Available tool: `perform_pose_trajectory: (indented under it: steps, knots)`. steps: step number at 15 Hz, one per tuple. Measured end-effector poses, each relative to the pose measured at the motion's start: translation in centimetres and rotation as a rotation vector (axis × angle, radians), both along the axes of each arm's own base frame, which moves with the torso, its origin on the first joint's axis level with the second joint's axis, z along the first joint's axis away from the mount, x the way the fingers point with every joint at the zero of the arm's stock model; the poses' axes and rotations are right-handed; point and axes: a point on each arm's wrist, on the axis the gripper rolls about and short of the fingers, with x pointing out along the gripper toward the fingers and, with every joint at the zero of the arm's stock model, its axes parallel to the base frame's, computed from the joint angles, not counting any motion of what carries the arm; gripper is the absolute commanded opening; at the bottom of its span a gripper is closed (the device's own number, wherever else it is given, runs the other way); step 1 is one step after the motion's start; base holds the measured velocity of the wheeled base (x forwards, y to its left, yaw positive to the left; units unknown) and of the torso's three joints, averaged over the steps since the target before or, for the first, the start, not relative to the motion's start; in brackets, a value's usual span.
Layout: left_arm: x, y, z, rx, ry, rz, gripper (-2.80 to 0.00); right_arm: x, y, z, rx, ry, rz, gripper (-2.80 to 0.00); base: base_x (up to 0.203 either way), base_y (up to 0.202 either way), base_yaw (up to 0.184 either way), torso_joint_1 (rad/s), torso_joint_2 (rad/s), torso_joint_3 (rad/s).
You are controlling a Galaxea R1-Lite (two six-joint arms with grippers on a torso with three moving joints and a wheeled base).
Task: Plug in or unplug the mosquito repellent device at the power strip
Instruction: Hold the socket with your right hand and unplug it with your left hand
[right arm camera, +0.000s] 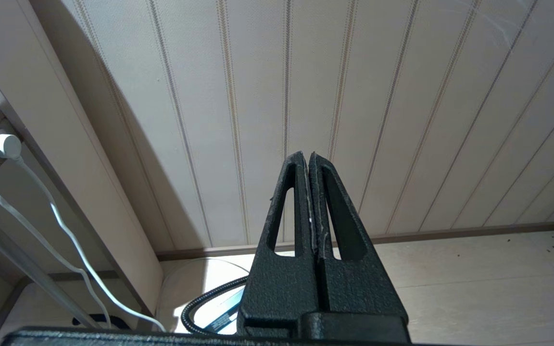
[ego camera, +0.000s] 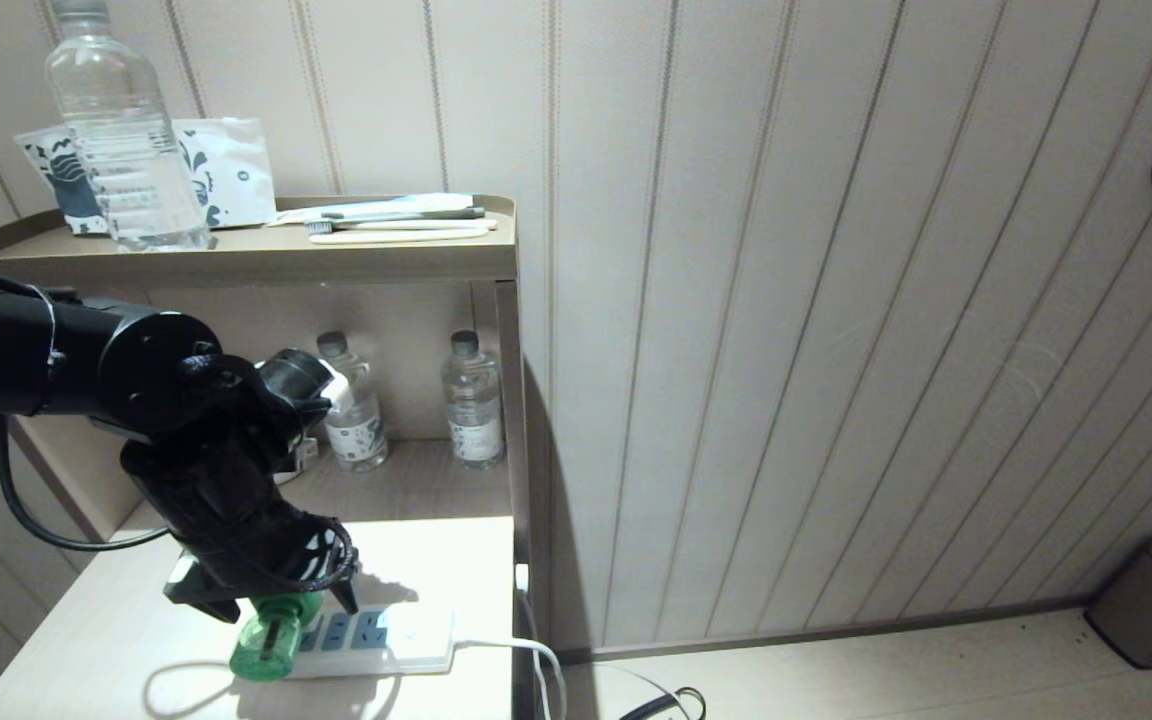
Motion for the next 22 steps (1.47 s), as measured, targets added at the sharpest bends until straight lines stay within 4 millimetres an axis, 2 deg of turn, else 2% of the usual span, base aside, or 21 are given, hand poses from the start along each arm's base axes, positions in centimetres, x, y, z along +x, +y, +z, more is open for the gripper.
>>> perform_pose_trajectory:
  steps: [22]
  knots:
    - [1.1,0.6,-1.3,0.008,0.021,0.026,0.0,0.0,0.0,0.0,0.0,0.0,0.0,-2.8,0.0,0.0,0.0,0.0,0.0,0.0]
